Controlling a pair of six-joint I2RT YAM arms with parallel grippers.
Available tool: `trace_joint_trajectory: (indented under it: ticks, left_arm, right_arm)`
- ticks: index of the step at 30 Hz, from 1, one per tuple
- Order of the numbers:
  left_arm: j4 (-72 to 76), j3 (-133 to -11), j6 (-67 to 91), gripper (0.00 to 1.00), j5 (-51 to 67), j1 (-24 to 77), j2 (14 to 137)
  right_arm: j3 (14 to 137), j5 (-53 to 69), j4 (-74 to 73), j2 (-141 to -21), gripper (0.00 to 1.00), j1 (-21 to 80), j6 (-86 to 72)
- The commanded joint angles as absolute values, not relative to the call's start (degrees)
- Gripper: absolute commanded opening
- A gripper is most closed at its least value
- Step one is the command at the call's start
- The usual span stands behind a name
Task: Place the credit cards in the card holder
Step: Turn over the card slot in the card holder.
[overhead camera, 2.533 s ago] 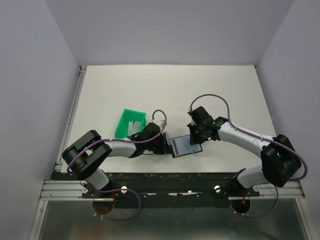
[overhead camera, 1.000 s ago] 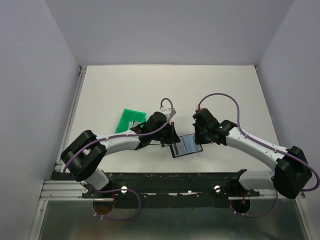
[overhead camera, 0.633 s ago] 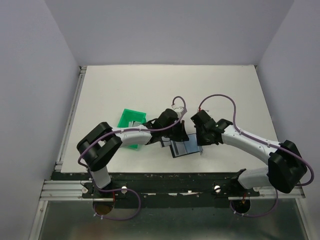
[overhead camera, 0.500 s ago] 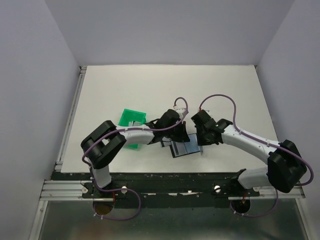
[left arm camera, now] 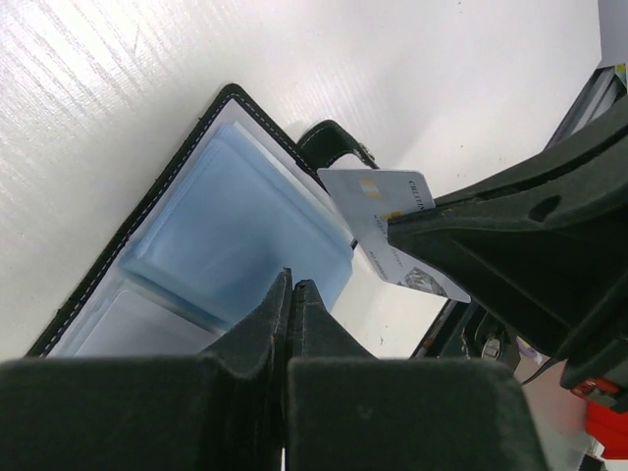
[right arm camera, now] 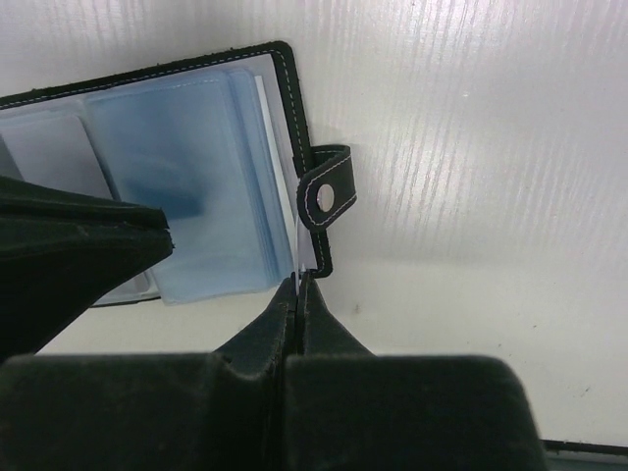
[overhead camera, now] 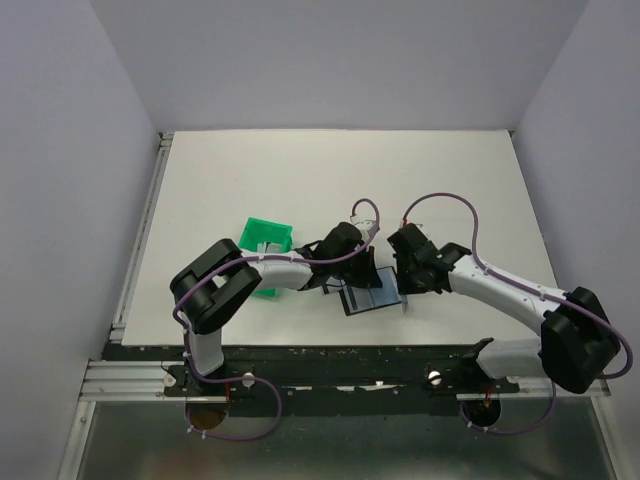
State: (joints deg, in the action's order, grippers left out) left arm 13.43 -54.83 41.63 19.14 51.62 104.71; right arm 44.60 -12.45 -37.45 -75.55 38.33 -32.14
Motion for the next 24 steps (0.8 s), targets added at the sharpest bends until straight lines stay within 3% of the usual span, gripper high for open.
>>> trace_joint_trajectory:
  ticks: [1,15,24]
  left_arm:
    - [15.6,-54.9,41.9,0.0,20.5,52.2,104.9]
    - [18.0,-54.6,43.3,0.0,20.8,52.6,105.3]
    - [12.0,-55.7,42.6,0.0,17.8,53.4,107.9]
  right_arm:
    - [42.8,-10.6,-34.5,-71.3,0.01,37.7,-32.4]
    - [38.1,-5.4,-29.2,-70.6,0.01,35.0,-33.7]
    - [37.4,-4.7,-29.3,-70.1,0.01,34.1,-33.4]
